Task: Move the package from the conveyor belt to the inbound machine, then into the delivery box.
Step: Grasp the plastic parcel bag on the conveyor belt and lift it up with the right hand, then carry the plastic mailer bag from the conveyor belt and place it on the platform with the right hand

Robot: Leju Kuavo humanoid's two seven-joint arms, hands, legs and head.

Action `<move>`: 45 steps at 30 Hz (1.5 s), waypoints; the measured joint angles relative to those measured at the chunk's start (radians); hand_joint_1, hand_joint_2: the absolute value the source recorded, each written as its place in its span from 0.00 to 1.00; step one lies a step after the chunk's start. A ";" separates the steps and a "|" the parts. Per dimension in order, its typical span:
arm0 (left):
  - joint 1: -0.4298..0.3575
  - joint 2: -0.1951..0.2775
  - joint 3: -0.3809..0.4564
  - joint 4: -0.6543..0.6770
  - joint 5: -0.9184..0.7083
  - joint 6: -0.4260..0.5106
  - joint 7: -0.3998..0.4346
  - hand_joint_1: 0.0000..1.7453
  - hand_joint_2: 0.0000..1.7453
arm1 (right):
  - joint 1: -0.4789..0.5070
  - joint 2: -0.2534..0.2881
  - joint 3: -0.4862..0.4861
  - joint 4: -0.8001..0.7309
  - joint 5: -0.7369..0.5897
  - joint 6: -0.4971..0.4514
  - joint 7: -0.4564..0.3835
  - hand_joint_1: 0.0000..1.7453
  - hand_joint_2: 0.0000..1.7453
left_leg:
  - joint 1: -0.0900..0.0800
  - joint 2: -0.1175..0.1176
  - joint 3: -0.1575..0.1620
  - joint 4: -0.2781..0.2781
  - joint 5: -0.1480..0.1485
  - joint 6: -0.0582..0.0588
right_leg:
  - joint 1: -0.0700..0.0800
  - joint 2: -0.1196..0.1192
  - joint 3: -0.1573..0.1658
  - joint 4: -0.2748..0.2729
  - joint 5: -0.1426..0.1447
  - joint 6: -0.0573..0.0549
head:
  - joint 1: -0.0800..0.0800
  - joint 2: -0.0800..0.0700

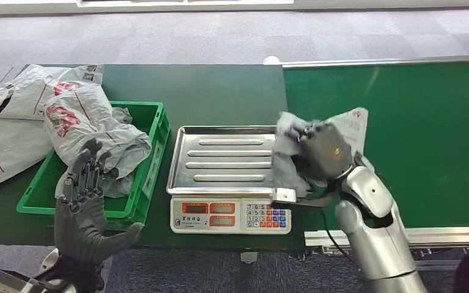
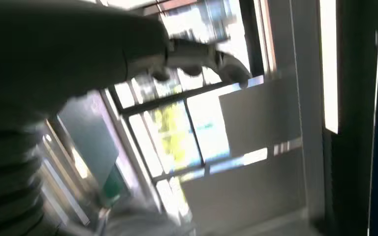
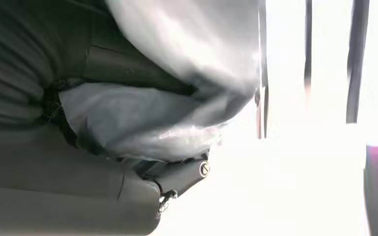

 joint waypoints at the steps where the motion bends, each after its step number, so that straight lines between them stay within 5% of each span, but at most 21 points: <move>1: -0.002 -0.025 0.002 0.008 0.002 -0.038 0.004 0.00 1.00 | -0.012 0.114 -0.088 -0.191 0.120 -0.288 -0.055 1.00 1.00 | 0.001 -0.004 0.000 0.000 0.001 -0.002 | 0.001 -0.005 -0.001 0.001 -0.002 -0.003 | -0.002 0.000; 3: -0.005 -0.066 0.008 0.022 -0.001 -0.082 0.008 0.00 1.00 | -0.045 0.312 -0.259 -0.520 0.273 -0.825 -0.116 1.00 1.00 | 0.004 -0.017 0.004 0.000 0.001 -0.006 | 0.004 -0.018 0.002 0.002 -0.009 -0.007 | -0.007 0.000; 4: -0.005 -0.071 0.010 0.024 -0.002 -0.082 0.008 0.00 1.00 | -0.048 0.344 -0.291 -0.571 0.278 -0.873 -0.117 1.00 1.00 | 0.004 -0.019 0.006 0.000 -0.001 -0.007 | 0.005 -0.019 0.006 0.002 -0.010 -0.008 | -0.007 0.000; 11: -0.007 -0.092 0.015 0.034 -0.003 -0.084 0.008 0.00 1.00 | -0.047 0.467 -0.387 -0.769 0.289 -0.625 -0.118 1.00 1.00 | 0.003 -0.007 0.008 0.000 -0.003 -0.008 | 0.004 -0.006 0.008 0.002 -0.007 -0.007 | -0.007 0.000; 32: 0.000 -0.097 0.041 0.034 -0.010 -0.077 -0.008 0.00 1.00 | -0.034 0.513 -0.430 -0.823 0.230 -0.612 -0.170 1.00 1.00 | 0.003 -0.005 0.009 0.000 -0.003 -0.008 | 0.005 -0.004 0.009 0.002 -0.007 -0.007 | -0.007 0.000; 38: 0.007 -0.096 0.047 0.022 -0.003 -0.059 -0.010 0.00 1.00 | -0.035 0.514 -0.388 -0.753 0.277 -0.612 -0.060 1.00 1.00 | 0.003 -0.005 0.009 0.000 -0.003 -0.008 | 0.005 -0.004 0.009 0.002 -0.007 -0.007 | -0.007 0.000; 45: 0.007 -0.095 0.047 0.021 -0.004 -0.062 -0.010 0.00 1.00 | -0.069 0.461 -0.279 -0.468 0.257 -0.607 0.143 1.00 1.00 | 0.003 -0.005 0.009 0.000 -0.002 -0.008 | 0.005 -0.005 0.009 0.002 -0.005 -0.007 | -0.006 0.000</move>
